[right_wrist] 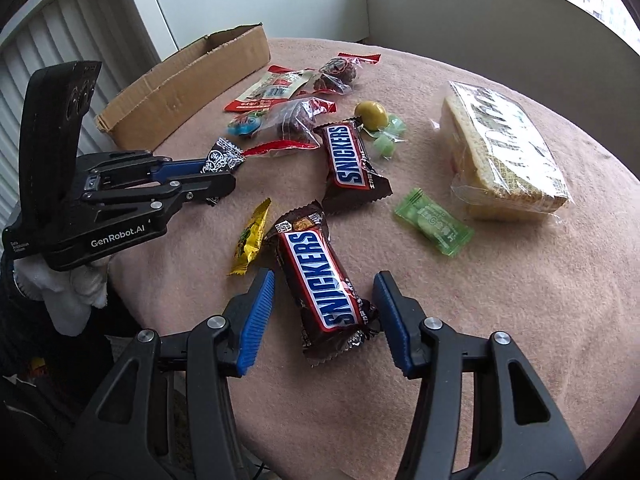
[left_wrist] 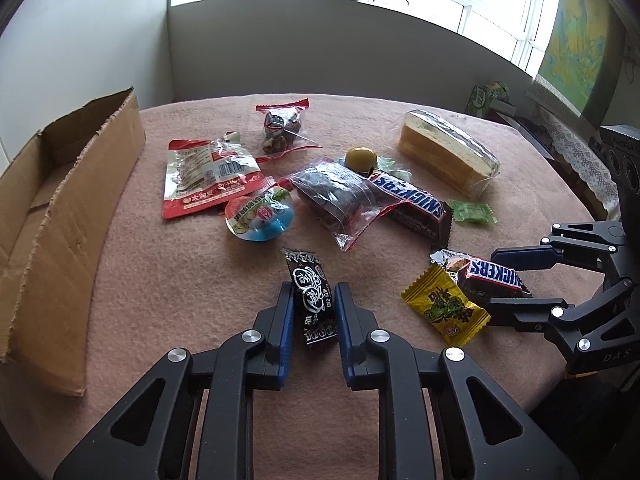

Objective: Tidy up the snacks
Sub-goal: 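Close the left tool on the black packet while the right tool grips the Snickers bar, then carry both snacks into the cardboard box and open both tools, then withdraw both tools from the box back over the snacks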

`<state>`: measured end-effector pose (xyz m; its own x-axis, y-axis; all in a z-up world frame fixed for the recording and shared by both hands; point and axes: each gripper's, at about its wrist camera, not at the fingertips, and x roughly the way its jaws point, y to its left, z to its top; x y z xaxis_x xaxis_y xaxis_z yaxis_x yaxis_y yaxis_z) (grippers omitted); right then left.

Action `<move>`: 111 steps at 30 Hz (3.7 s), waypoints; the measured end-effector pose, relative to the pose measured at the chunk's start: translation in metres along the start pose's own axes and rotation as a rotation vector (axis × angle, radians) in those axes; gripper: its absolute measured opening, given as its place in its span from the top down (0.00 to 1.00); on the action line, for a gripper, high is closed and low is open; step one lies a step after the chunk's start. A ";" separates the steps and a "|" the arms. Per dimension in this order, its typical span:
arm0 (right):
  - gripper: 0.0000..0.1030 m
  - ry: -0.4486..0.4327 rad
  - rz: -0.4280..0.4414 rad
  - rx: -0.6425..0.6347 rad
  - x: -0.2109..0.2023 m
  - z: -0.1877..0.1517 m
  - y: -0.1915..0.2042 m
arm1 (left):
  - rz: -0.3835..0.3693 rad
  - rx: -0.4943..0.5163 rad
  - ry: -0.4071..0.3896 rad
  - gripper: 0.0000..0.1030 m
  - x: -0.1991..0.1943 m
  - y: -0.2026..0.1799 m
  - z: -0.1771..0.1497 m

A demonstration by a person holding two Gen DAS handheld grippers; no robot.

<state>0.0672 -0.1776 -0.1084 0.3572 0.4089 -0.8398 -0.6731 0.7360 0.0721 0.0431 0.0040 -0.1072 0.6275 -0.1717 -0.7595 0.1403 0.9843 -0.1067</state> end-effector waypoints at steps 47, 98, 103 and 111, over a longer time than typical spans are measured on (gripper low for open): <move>0.70 -0.313 -0.025 0.118 -0.057 0.064 0.038 | 0.006 -0.116 -0.262 0.91 -0.084 0.045 0.017; 0.19 -0.301 0.021 0.099 -0.009 0.154 0.075 | 0.121 -0.276 -0.339 0.45 -0.113 0.139 0.011; 0.19 -0.288 0.012 0.180 -0.022 0.120 0.030 | 0.087 -0.247 -0.332 0.45 -0.106 0.117 0.020; 0.20 -0.251 -0.021 0.237 -0.028 0.068 -0.021 | 0.017 -0.183 -0.236 0.45 -0.071 0.078 0.025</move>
<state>0.1157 -0.1676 -0.0497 0.5373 0.4904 -0.6862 -0.5054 0.8385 0.2036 0.0286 0.0916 -0.0453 0.7924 -0.1384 -0.5941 0.0010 0.9742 -0.2256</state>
